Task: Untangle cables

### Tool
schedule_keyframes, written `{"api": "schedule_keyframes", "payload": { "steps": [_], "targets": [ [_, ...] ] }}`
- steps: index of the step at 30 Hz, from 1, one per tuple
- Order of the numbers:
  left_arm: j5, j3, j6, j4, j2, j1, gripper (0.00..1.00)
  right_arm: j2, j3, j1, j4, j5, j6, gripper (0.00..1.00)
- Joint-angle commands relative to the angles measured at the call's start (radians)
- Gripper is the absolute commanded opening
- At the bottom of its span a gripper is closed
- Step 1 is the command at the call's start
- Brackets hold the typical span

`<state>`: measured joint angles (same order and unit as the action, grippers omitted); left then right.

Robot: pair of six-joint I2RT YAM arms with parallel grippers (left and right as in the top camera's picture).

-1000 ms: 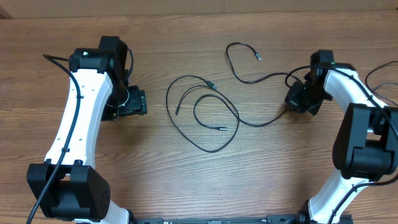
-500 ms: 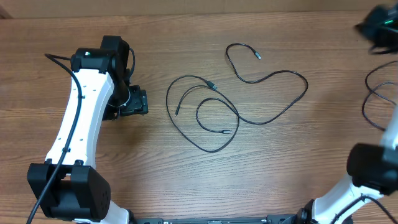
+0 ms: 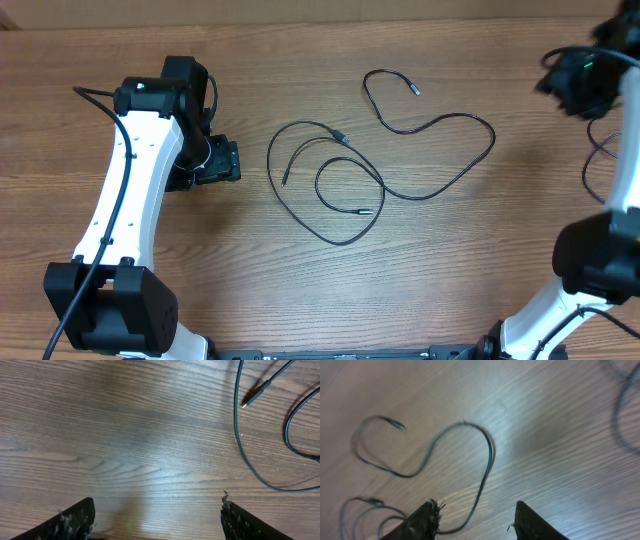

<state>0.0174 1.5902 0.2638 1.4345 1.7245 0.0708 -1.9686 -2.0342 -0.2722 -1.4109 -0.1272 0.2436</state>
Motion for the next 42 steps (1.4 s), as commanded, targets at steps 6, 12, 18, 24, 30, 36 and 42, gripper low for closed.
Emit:
{"api": "schedule_keyframes", "payload": {
  "steps": [6,12,18,24,30,36,42],
  "targets": [
    [0.008,0.002,0.021,-0.002,0.001,0.003,0.8,-0.005,0.354,0.054,0.282,-0.005,-0.01,0.5],
    [0.008,0.002,0.021,0.0,0.001,0.003,0.8,-0.005,0.556,0.084,0.494,-0.005,0.003,0.49],
    [0.008,0.002,0.021,0.0,0.001,0.003,0.8,-0.005,0.681,0.095,0.642,-0.001,0.018,0.49],
    [0.008,0.002,0.021,0.0,0.001,0.003,0.8,-0.008,0.756,0.095,0.733,-0.005,0.022,0.47],
    [0.009,0.002,0.021,0.001,0.001,0.003,0.81,-0.008,0.786,0.095,0.776,-0.01,0.045,0.16],
    [0.008,0.002,0.021,0.005,0.001,0.003,0.8,0.018,0.713,0.085,0.704,-0.008,0.038,0.04],
    [0.009,0.002,0.021,0.005,0.001,0.003,0.8,0.099,0.381,0.003,0.463,0.047,0.009,0.04]
  ]
}}
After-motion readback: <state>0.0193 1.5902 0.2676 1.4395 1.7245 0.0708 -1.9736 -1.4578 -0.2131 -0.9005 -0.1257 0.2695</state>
